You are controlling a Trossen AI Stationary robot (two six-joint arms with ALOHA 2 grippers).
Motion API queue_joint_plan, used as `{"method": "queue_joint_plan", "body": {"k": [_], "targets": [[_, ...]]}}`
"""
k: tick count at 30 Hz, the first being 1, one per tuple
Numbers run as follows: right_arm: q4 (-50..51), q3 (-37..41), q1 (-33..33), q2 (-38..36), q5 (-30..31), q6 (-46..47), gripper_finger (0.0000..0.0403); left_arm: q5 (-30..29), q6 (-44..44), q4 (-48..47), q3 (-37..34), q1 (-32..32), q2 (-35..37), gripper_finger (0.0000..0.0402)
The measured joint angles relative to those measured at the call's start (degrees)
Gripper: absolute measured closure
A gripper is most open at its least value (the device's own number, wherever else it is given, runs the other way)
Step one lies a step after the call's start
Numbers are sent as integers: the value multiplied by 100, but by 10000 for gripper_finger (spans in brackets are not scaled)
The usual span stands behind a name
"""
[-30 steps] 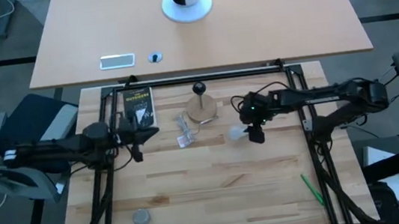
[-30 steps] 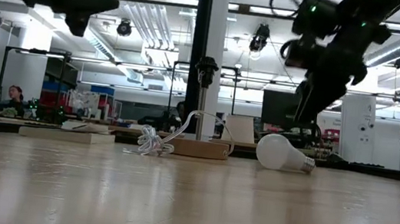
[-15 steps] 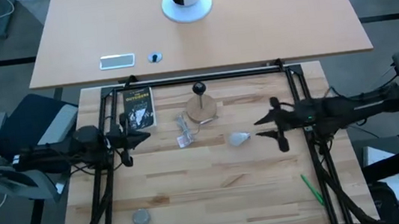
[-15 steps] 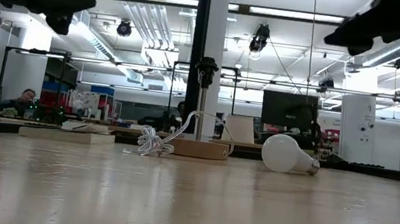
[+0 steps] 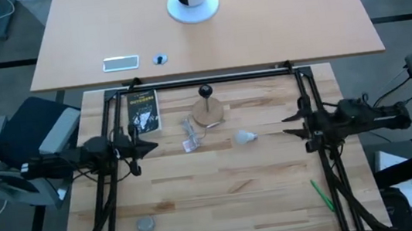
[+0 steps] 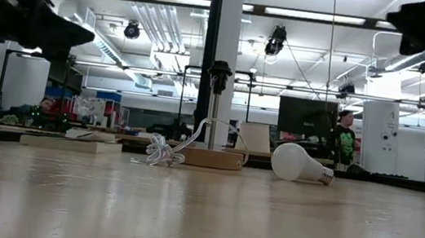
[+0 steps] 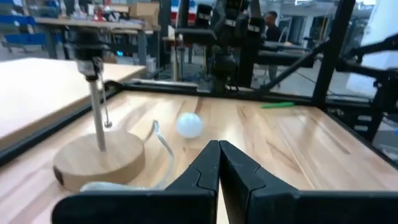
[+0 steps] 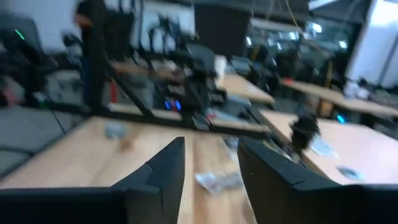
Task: Screw lightbulb
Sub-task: Remove the lightbulb from the lamp
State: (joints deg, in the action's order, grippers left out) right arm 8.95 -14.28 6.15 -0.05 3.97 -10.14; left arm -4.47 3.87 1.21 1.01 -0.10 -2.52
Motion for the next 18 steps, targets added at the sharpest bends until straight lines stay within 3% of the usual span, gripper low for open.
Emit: {"method": "queue_joint_plan", "body": {"k": [5,13,15,18], "targets": [[66,60,0,229,-370,-170,271,64,187,180,39,4,-471,401],[-70,376,-4,313,-394,-565,293,64,219,186,24,0,-1038,401],[-7,401,-4,350,-394,-161,299,61,219,160,30,0,-1177,401],[2,395,-4,376,-398,1210,308,62,219,234,24,0,-1368,401]]}}
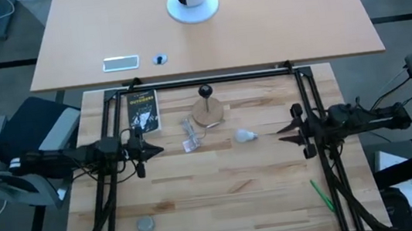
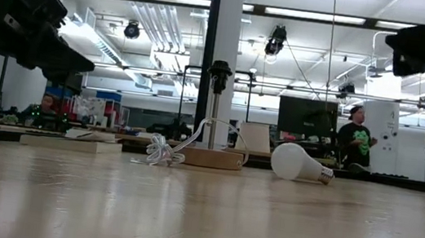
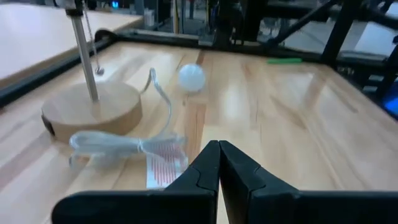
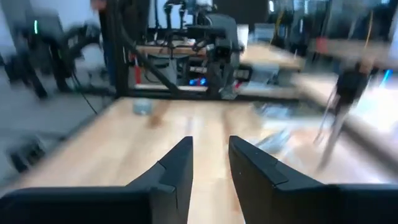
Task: Screw lightbulb
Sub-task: Remove the lightbulb from the lamp
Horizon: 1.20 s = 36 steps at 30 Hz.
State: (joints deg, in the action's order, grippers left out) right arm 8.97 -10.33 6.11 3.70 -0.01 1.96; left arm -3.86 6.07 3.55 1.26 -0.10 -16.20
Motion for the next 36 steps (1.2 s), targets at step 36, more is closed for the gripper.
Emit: {"method": "queue_joint_plan", "body": {"k": [36], "targets": [[-28,-11,0,87,4,955,309,-2,0,9,0,0,-1170,401]]}}
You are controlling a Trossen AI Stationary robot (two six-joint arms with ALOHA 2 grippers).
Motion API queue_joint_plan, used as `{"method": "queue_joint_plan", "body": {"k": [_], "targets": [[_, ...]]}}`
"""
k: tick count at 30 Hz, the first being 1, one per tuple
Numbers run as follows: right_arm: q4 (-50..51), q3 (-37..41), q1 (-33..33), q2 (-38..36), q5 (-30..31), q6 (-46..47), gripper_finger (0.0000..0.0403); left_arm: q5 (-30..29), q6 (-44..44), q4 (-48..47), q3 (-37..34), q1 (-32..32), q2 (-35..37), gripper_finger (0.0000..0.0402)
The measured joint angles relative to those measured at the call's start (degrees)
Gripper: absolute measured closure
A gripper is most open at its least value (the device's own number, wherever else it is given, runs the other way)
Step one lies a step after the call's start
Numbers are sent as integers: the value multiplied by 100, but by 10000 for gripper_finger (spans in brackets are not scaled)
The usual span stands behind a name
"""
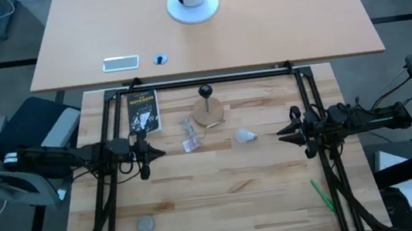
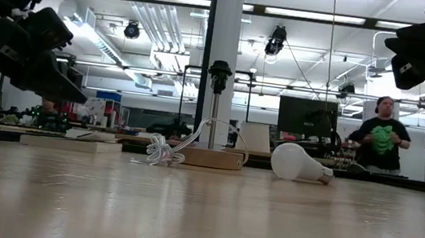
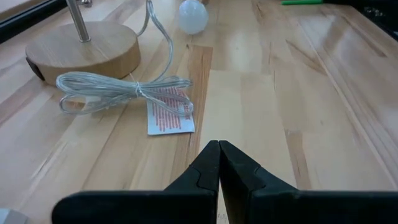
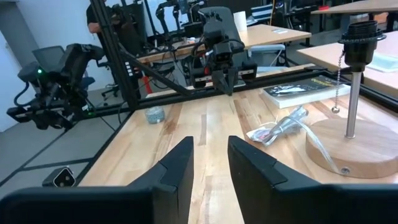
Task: Screw lightbulb
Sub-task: Remove the lightbulb from the lamp
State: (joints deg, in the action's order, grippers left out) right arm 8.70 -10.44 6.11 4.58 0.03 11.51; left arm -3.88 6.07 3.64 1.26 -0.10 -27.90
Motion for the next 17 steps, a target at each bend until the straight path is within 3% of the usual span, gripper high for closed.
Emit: {"method": "queue_joint_plan", "body": {"k": [17], "targets": [[-1,-2,0,0,0,0,341,-2,0,7,0,0,-195,401]]}}
